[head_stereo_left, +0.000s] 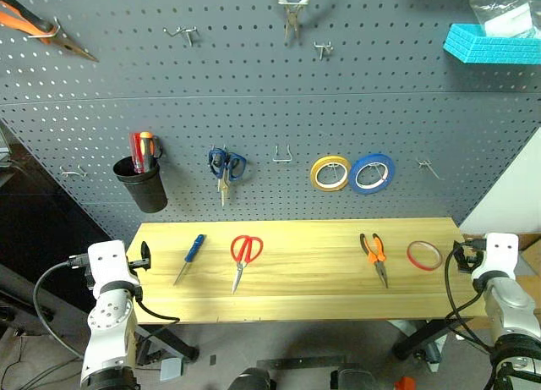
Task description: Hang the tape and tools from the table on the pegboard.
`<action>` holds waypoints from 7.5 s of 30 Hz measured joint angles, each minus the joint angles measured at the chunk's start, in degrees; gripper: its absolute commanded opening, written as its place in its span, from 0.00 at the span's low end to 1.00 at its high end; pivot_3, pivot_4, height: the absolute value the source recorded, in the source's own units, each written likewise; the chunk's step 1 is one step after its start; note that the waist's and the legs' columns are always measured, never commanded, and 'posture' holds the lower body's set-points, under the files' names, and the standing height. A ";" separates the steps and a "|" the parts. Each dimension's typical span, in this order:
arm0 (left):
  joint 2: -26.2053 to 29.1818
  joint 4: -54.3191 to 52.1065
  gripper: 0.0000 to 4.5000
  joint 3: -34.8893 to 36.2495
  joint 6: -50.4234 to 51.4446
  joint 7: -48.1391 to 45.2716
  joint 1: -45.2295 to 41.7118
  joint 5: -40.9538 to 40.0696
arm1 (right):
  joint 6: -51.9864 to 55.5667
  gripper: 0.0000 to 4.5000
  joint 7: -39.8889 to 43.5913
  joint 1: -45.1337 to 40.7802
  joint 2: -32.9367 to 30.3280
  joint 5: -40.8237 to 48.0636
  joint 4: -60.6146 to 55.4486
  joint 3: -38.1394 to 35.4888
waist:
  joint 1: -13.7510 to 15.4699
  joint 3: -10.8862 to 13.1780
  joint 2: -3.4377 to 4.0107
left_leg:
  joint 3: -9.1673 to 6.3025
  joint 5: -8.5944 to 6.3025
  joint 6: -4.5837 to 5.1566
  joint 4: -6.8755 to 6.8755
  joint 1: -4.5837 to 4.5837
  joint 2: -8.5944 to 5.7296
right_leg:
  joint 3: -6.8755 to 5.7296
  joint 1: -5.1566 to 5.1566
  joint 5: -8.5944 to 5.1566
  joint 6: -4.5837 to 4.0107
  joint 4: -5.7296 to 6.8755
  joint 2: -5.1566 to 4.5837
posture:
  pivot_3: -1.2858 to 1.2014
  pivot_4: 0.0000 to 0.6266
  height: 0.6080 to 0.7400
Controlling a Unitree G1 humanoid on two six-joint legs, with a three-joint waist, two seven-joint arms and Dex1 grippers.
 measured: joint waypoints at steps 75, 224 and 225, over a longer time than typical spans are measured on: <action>8.83 -30.22 1.00 -39.67 16.06 -55.95 -22.10 -3.44 | 21.05 0.01 23.79 -12.08 -6.68 -11.26 -7.33 20.46 | -3.18 12.64 -1.07 | 1.05 -0.24 0.30 1.16 -2.65 -0.04 | 0.73 -2.40 0.61 -0.06 0.15 -0.17 | 0.45 0.45 1.00; 8.55 -41.60 1.00 -2.84 25.69 -31.36 -2.61 -20.04 | 12.46 0.42 0.39 -54.46 39.53 2.22 -16.07 25.99 | -2.23 10.59 -2.04 | 3.01 0.91 -0.01 1.08 -2.99 1.14 | 2.32 -4.16 3.25 -0.50 0.08 1.16 | 0.58 0.23 1.00; 8.45 -41.63 1.00 -3.20 25.71 -30.93 -2.82 -20.04 | 10.63 0.42 0.39 -55.32 39.64 2.23 -13.76 25.57 | -1.96 10.45 -2.09 | 3.01 0.92 -0.02 1.08 -2.99 1.14 | 2.32 -4.16 3.25 -0.50 0.08 1.20 | 0.58 0.22 1.00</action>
